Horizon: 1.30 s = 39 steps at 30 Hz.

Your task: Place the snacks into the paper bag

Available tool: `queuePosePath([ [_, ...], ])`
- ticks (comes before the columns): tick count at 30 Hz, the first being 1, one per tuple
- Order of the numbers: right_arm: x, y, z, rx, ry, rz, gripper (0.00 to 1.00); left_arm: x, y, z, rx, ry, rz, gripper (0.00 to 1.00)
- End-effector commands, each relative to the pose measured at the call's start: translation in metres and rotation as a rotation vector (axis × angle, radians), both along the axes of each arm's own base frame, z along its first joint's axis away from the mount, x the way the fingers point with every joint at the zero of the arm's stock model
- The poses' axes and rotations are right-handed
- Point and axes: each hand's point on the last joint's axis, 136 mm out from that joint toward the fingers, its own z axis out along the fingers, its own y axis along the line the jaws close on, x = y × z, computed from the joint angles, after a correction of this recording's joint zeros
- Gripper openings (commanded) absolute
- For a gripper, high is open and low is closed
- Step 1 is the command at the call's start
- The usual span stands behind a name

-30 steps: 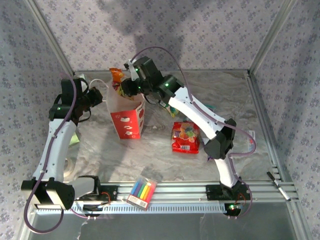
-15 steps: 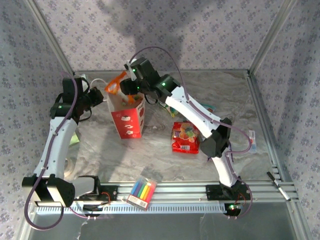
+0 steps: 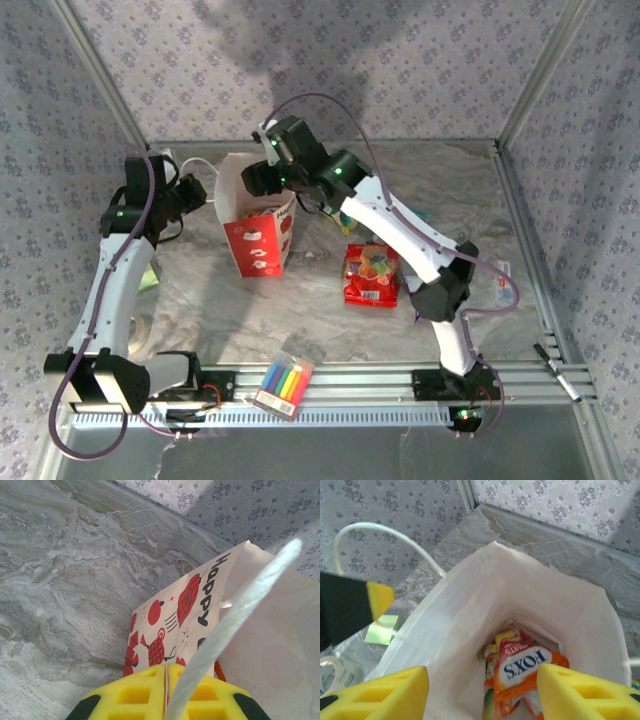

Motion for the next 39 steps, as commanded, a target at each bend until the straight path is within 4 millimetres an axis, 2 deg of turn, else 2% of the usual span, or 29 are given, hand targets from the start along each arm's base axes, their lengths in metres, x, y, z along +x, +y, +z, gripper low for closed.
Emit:
queuePosePath([
  [1,-0.025,-0.027,0.036,0.02,-0.061,0.016,0.62,0.003,0.0,0.009,-0.002,-0.035,-0.009,0.09],
  [9,-0.056,-0.072,0.042,0.002,-0.118,0.03,0.7,0.001,0.0,0.01,-0.001,-0.034,-0.01,0.08],
  [13,-0.058,-0.101,0.034,-0.049,-0.123,-0.05,0.72,0.0,-0.001,0.014,-0.005,-0.041,-0.016,0.08],
  [19,-0.062,-0.132,0.019,-0.053,-0.097,-0.126,0.75,-0.001,-0.001,0.016,-0.002,-0.039,-0.022,0.08],
  [33,-0.077,-0.174,-0.015,-0.089,-0.033,-0.22,0.79,-0.007,0.002,0.017,0.011,-0.024,-0.01,0.08],
  [39,-0.083,-0.199,-0.032,-0.126,-0.014,-0.276,0.8,-0.008,0.004,0.019,0.02,-0.026,-0.001,0.08],
])
